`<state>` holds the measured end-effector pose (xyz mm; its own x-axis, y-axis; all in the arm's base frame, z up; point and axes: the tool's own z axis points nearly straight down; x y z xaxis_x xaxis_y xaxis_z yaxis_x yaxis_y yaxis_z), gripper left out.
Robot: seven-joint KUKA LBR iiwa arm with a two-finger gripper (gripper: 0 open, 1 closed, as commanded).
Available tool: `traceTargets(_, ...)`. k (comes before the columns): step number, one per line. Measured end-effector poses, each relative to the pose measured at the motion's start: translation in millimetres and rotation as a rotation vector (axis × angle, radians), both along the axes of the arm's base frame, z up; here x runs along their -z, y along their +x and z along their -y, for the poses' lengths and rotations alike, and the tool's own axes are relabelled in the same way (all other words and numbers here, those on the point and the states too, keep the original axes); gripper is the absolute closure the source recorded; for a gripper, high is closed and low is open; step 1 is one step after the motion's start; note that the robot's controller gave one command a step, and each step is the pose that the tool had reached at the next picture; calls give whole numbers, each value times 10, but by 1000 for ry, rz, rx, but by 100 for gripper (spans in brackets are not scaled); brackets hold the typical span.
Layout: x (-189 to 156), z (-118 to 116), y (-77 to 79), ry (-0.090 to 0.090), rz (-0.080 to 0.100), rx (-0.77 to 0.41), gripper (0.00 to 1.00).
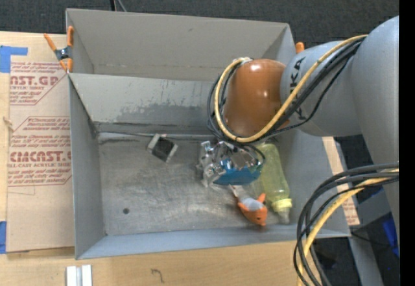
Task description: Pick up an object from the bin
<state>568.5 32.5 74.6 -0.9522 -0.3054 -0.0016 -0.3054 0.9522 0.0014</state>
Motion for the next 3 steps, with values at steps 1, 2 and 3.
traceTargets(1, 23, 5, -2, 0, 4, 0, 0)
traceTargets(2, 24, 6, -2, 0, 4, 1, 0)
traceTargets(3, -194, 393, -83, 0, 0, -55, 0)
